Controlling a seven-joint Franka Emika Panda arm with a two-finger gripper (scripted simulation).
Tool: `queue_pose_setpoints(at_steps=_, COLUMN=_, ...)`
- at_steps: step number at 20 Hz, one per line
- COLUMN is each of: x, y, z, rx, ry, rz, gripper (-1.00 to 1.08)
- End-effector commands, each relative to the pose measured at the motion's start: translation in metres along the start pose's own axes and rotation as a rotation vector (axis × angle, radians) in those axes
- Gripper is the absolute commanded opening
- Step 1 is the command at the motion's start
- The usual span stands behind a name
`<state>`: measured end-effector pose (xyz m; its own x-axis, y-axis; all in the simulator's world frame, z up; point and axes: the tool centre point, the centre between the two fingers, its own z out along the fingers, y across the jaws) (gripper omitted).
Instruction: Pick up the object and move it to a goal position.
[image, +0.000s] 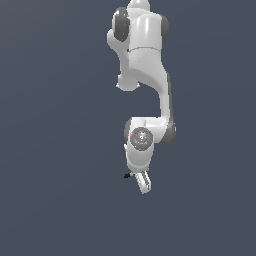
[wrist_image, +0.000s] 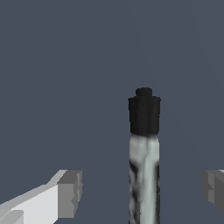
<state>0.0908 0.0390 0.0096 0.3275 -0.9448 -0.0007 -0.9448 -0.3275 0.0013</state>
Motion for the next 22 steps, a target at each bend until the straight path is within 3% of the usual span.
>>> queue_pose_setpoints(at_steps=1, x=0.0, y=-0.001, z=0.0, rx=0.001, ry=0.0, rz=0.0, gripper=-1.0)
queue_pose_setpoints(at_steps=14, x=0.004, y=0.001, z=-0.001, rx=0.001, ry=0.0, rz=0.0, gripper=-1.0)
queue_pose_setpoints(at_steps=22, x=0.054, y=0.017, z=-0.017, rx=0.001, ry=0.0, rz=0.0, gripper=-1.0)
